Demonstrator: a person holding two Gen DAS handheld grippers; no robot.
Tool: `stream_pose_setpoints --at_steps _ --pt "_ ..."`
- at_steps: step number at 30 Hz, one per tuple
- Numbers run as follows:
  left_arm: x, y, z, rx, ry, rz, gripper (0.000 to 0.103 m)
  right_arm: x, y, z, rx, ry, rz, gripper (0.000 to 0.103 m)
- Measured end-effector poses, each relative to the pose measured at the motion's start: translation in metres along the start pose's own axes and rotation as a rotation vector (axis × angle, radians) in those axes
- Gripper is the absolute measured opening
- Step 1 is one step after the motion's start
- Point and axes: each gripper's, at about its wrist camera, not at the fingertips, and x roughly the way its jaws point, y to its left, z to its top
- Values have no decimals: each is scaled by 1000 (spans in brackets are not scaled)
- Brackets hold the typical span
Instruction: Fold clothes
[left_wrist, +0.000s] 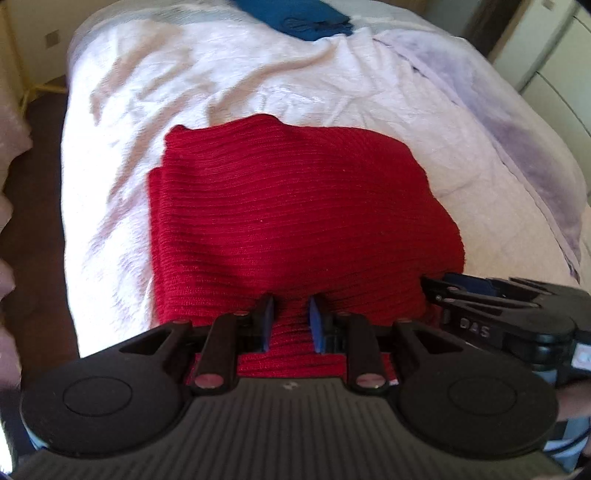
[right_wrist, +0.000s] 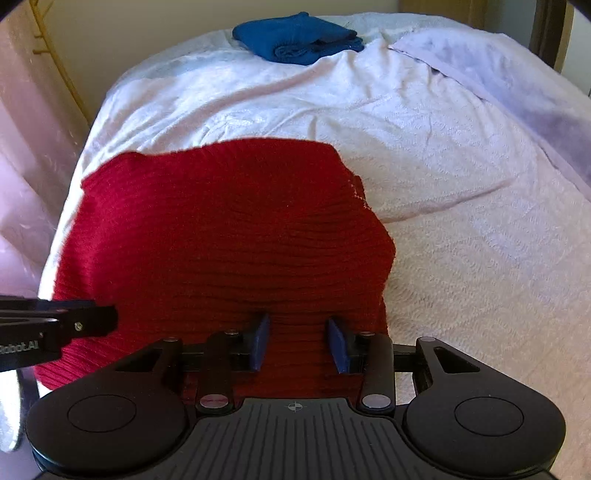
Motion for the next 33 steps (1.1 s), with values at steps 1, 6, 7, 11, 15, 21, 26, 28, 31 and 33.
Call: stream_pose_setpoints --at_steps 1,6,7,11,15,21,26,28,31,33 --pt "-8 -3 1 5 -1 20 21 -10 -1 0 13 -18 7 40" --pt "-46 -16 -9 51 13 163 21 -63 -11 -15 119 -102 39 69" --pt "-51 -18 -13 57 19 177 22 -70 -10 -18 126 -104 46 69" --pt "-64 -20 -29 60 44 187 24 -90 -6 -30 147 -93 49 69" --pt "-69 -17 -44 44 66 186 25 -96 -3 -40 154 -70 38 69" --pt "-69 -13 -60 42 96 209 25 -97 -3 -53 168 -45 35 69" --pt "-66 -9 -71 32 114 219 26 -97 1 -62 169 -12 19 69" --pt "-65 -8 -74 31 120 215 26 -98 3 -64 167 -1 16 69" --pt "-66 -6 -79 29 116 203 26 -99 6 -65 163 20 2 69" --pt "-67 -4 -83 16 114 190 27 -97 8 -66 156 44 -15 69"
